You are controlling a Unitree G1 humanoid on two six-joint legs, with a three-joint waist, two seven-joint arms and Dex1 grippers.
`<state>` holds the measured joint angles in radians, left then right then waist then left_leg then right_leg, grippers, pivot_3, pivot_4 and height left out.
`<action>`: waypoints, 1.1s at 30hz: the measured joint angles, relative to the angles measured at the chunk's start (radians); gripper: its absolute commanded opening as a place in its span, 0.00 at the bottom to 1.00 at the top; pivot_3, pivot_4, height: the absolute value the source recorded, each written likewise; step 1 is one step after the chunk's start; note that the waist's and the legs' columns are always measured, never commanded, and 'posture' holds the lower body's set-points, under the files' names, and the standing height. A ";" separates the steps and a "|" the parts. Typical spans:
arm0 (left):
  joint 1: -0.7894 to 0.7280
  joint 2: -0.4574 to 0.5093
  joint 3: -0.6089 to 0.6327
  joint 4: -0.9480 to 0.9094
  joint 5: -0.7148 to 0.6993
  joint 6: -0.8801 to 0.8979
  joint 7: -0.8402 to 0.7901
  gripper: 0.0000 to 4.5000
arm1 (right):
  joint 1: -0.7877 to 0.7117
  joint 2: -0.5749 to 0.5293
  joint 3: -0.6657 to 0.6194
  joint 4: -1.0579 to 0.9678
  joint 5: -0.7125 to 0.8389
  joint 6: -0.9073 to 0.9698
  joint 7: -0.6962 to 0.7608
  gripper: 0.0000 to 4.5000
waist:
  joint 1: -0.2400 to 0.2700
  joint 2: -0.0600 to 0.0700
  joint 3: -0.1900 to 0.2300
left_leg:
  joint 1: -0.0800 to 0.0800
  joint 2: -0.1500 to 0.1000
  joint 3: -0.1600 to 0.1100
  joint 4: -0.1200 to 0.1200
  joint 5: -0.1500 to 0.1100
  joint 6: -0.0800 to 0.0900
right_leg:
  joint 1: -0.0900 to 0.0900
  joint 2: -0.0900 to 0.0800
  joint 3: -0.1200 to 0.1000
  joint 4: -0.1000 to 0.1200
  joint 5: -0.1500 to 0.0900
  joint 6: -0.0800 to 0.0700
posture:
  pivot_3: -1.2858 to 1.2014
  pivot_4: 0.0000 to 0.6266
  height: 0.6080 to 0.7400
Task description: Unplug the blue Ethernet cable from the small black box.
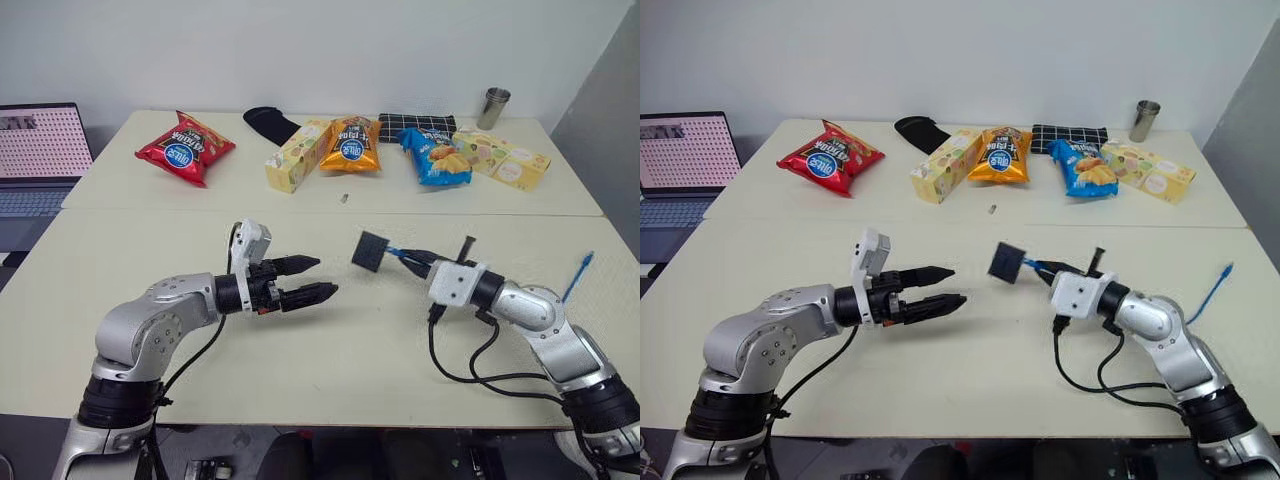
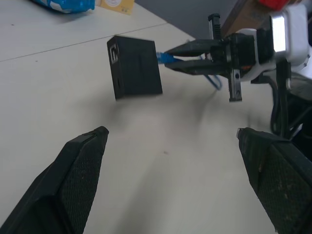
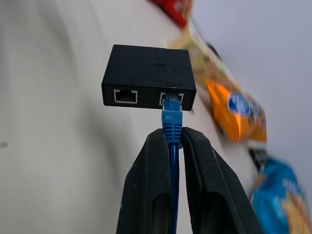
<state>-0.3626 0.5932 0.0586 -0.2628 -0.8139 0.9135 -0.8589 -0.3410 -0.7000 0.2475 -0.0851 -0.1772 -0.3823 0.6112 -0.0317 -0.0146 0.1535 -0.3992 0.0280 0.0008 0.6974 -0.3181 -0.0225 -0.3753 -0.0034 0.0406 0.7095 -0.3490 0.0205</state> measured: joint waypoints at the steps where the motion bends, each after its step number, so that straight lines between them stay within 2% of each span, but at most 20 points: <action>1: -0.001 -0.003 0.011 0.002 -0.030 0.029 0.002 1.00 | -0.016 0.000 0.010 0.018 -0.006 -0.061 0.006 0.02 | 0.000 0.000 0.000 | 0.000 0.000 0.000 0.000 0.000 0.000 | 0.000 0.000 0.000 0.000 0.000 0.000 | 0.52 0.24 1.00; 6: -0.001 -0.003 0.030 0.002 -0.109 0.098 0.001 1.00 | -0.091 0.016 0.015 0.046 -0.010 -0.236 0.016 0.02 | 0.001 0.000 0.000 | 0.000 0.000 -0.001 0.001 0.000 0.000 | 0.000 0.000 -0.001 0.000 0.000 0.000 | 0.52 0.24 1.00; 11: -0.002 -0.006 0.051 0.002 -0.142 0.110 0.006 1.00 | -0.119 0.027 0.015 0.080 -0.016 -0.330 0.017 0.02 | 0.002 0.000 0.000 | 0.000 0.000 -0.001 0.001 0.000 0.000 | 0.001 0.000 0.000 0.000 0.000 0.000 | 0.52 0.24 1.00; 14: -0.002 -0.007 0.051 0.002 -0.151 0.110 0.005 0.91 | -0.123 0.030 0.015 0.090 -0.016 -0.361 0.020 0.02 | 0.001 0.000 0.000 | 0.000 0.000 -0.001 0.001 0.000 0.000 | 0.001 0.000 -0.001 0.000 0.000 0.000 | 0.52 0.24 1.00; 20: -0.005 -0.009 0.057 0.002 -0.171 0.110 0.000 0.62 | -0.130 0.035 0.015 0.090 -0.015 -0.392 0.024 0.02 | 0.001 0.000 0.000 | 0.000 0.000 -0.001 0.001 0.000 0.000 | 0.001 0.000 0.000 0.000 0.000 0.000 | 0.52 0.24 1.00; 21: -0.005 -0.009 0.057 0.002 -0.171 0.109 -0.002 0.55 | -0.130 0.036 0.015 0.090 -0.015 -0.396 0.027 0.02 | 0.001 0.000 0.000 | 0.000 0.000 -0.001 0.001 0.000 0.000 | 0.001 0.000 0.000 0.000 0.000 0.000 | 0.52 0.24 1.00; 22: -0.005 -0.009 0.057 0.002 -0.171 0.108 -0.003 0.53 | -0.130 0.037 0.016 0.089 -0.015 -0.398 0.029 0.02 | 0.001 0.000 0.000 | 0.000 0.000 -0.001 0.001 0.000 0.000 | 0.001 0.000 0.000 0.000 0.000 0.000 | 0.52 0.24 1.00; 29: -0.005 -0.009 0.055 0.001 -0.173 0.104 -0.029 0.20 | -0.127 0.042 0.022 0.087 -0.005 -0.407 0.042 0.02 | 0.001 0.000 0.000 | 0.000 0.000 -0.001 0.001 0.000 0.000 | 0.001 0.000 0.000 0.000 0.000 0.000 | 0.52 0.24 1.00; 32: -0.003 -0.008 0.050 0.000 -0.171 0.104 -0.038 0.18 | -0.117 0.042 0.021 0.087 -0.005 -0.412 0.042 0.02 | 0.001 0.000 0.000 | 0.000 0.000 -0.001 0.001 0.000 0.000 | 0.001 0.000 0.000 0.000 0.000 0.000 | 0.52 0.24 1.00; 33: -0.003 -0.007 0.049 0.000 -0.170 0.104 -0.042 0.18 | -0.116 0.042 0.021 0.087 -0.005 -0.415 0.042 0.10 | 0.001 0.000 0.000 | 0.000 0.000 -0.001 0.001 0.000 0.000 | 0.001 0.000 0.000 0.000 0.000 0.000 | 0.52 0.24 1.00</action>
<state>-0.3651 0.5865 0.1073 -0.2627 -0.9841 1.0174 -0.9013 -0.4570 -0.6583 0.2686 0.0022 -0.1825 -0.7977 0.6532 -0.0307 -0.0149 0.1536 -0.3989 0.0282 0.0002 0.6981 -0.3179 -0.0227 -0.3747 -0.0038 0.0402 0.7094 -0.3490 0.0205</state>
